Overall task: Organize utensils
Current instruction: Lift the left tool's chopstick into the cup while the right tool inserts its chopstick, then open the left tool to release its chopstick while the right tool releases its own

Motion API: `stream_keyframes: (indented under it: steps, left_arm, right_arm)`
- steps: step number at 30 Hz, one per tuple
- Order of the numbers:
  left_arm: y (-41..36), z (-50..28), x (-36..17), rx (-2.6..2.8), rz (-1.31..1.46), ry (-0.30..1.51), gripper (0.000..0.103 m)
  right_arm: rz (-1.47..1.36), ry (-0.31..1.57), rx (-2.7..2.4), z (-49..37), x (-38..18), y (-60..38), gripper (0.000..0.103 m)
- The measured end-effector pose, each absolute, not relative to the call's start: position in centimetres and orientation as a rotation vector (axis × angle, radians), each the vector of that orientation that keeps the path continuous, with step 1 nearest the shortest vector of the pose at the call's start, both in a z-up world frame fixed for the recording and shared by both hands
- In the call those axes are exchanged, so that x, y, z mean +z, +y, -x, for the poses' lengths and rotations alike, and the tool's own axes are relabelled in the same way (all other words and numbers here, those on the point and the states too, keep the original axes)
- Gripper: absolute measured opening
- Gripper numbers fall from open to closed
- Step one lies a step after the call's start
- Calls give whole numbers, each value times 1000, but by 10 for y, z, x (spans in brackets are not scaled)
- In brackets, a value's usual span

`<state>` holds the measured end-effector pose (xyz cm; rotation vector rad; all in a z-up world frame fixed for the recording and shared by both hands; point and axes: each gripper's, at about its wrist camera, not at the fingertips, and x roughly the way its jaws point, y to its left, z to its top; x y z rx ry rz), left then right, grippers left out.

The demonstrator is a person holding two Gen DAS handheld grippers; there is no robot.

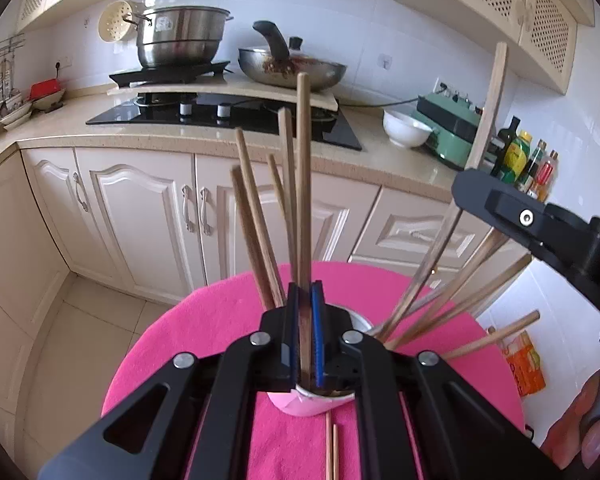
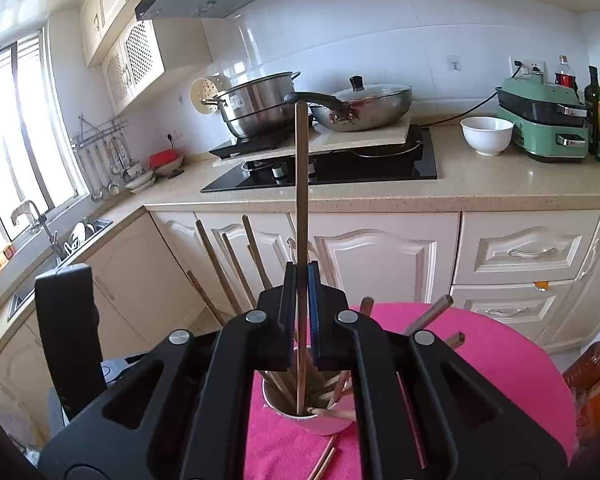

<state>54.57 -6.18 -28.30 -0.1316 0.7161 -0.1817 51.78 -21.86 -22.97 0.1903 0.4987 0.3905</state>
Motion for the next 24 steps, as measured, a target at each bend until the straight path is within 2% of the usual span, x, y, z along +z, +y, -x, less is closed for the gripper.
stream_keyframes:
  steps: [12, 14, 24]
  left_arm:
    - [-49, -535, -284, -165, 176, 765, 9]
    - [-47, -532, -279, -161, 183, 759, 24]
    - [-29, -513, -263, -123, 203, 731, 30]
  right_arm:
    - [-146, 537, 379, -507, -239, -209, 6]
    - [-139, 542, 378, -506, -240, -206, 6]
    - [-107, 570, 371, -500, -248, -195, 6]
